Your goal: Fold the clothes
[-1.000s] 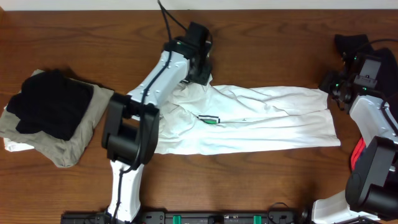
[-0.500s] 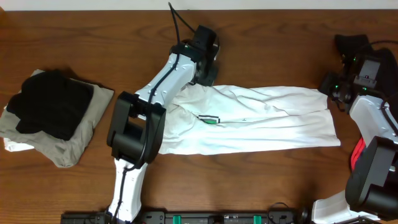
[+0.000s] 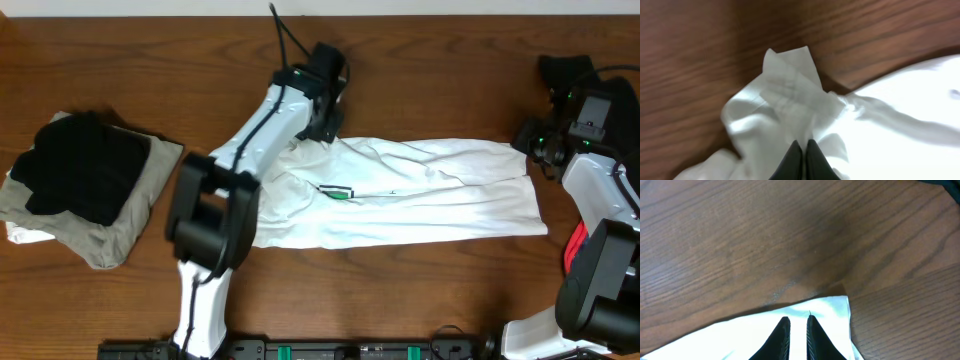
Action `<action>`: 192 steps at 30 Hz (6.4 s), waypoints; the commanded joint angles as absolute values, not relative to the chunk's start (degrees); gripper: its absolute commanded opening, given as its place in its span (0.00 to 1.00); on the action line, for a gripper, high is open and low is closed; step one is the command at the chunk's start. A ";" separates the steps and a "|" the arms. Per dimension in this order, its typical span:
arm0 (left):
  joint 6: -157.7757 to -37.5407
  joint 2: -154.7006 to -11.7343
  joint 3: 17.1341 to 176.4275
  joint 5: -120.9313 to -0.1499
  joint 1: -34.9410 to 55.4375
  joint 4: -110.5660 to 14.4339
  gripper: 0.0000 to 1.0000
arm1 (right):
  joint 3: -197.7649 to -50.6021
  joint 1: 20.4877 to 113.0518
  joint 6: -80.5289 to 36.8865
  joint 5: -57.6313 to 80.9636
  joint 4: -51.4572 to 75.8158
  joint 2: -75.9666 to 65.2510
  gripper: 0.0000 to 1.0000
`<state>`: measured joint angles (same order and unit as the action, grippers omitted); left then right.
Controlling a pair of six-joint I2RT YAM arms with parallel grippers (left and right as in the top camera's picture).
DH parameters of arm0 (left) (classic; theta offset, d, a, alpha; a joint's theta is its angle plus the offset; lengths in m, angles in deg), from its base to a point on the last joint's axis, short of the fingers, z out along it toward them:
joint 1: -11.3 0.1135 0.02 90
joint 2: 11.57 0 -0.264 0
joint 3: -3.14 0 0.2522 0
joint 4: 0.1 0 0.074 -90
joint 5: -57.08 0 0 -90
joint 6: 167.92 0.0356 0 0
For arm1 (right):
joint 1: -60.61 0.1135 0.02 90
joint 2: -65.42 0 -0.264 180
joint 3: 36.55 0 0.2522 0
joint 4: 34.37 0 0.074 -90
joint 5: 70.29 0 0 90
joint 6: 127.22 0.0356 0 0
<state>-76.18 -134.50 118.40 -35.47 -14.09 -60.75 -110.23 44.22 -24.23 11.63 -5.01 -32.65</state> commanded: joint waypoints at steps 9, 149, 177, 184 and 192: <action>-78.22 -121.81 119.16 -33.35 -13.74 -62.15 0.06 | -110.25 44.07 -24.20 12.00 -4.81 -31.25 0.11; -82.92 -127.64 118.35 -29.24 -15.64 -63.79 0.06 | -110.32 43.11 -28.36 -5.59 -5.34 -41.26 0.01; -87.24 -126.48 118.20 -48.96 -22.22 -84.16 0.05 | -110.56 37.10 -28.29 6.19 14.88 -27.33 0.01; -87.27 -126.51 115.53 -43.56 -26.11 -84.40 0.06 | -110.56 36.99 -28.29 9.56 15.14 -27.33 0.01; -89.49 -126.51 106.90 -36.04 -26.02 -83.90 0.06 | -110.56 36.99 -26.28 14.47 15.21 -27.33 0.01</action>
<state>-87.75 -127.40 109.85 -40.30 -26.39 -83.94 -110.47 37.47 -27.39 10.87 15.18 -27.18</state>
